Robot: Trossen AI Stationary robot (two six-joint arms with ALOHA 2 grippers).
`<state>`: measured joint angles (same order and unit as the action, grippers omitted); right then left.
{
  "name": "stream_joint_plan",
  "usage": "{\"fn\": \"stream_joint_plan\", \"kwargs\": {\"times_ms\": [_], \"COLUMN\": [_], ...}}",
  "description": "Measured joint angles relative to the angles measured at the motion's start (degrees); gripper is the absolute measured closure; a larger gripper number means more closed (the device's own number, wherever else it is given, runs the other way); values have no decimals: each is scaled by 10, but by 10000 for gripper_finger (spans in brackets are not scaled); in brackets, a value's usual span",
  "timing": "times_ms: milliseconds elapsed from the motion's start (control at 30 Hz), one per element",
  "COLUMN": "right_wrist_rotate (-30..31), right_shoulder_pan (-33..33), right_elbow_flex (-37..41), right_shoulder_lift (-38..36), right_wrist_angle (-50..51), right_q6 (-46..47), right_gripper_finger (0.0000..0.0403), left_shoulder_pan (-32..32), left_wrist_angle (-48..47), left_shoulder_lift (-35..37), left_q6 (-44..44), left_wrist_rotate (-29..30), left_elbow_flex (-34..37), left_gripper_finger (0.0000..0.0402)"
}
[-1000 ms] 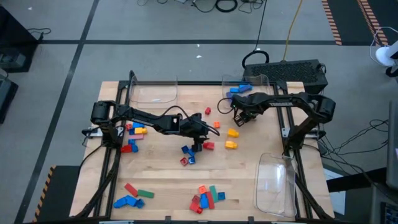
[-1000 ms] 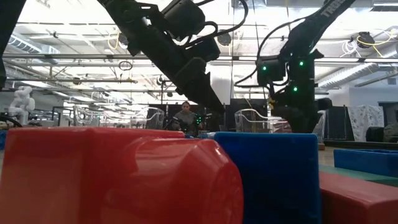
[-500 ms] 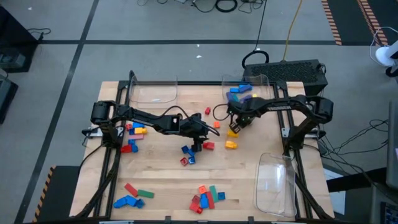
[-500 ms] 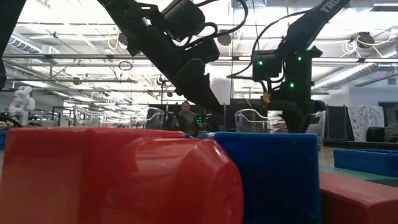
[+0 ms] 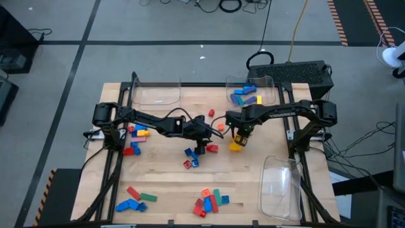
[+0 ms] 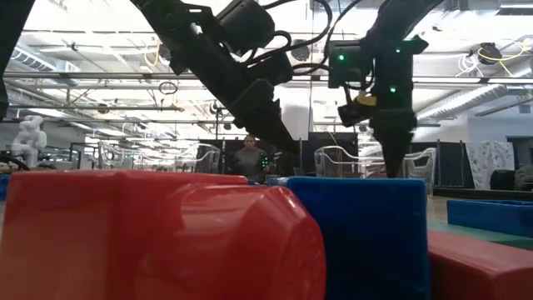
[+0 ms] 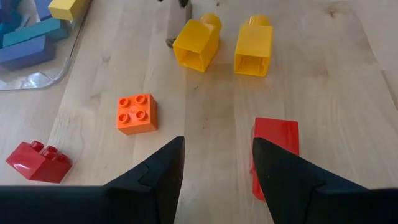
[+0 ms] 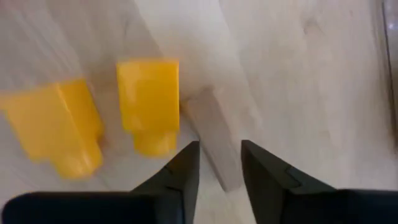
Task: Sort blocks by size
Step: Put the brown block into the top right transparent bin
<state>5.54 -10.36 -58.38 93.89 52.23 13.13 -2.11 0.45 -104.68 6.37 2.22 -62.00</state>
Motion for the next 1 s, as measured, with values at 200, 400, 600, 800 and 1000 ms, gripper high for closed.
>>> {"fn": "stream_joint_plan", "kwargs": {"times_ms": [200,400,600,800,1000], "right_wrist_rotate": [1,4,-1,-2,9], "right_shoulder_pan": [12,9,6,6,6], "right_elbow_flex": [28,58,60,48,20], "right_shoulder_lift": [15,36,45,35,-10], "right_wrist_angle": [3,-62,-67,-50,-49], "right_q6": [-79,-107,-109,-63,-5], "right_gripper_finger": [233,204,248,331,331], "left_shoulder_pan": [0,0,4,8,7], "left_wrist_angle": [-1,-2,-12,-18,-26], "left_shoulder_lift": [0,0,2,17,22], "left_q6": [0,0,0,0,-16], "left_wrist_rotate": [0,0,0,11,17], "left_elbow_flex": [0,0,0,0,0], "left_gripper_finger": [210,210,210,210,210]}}
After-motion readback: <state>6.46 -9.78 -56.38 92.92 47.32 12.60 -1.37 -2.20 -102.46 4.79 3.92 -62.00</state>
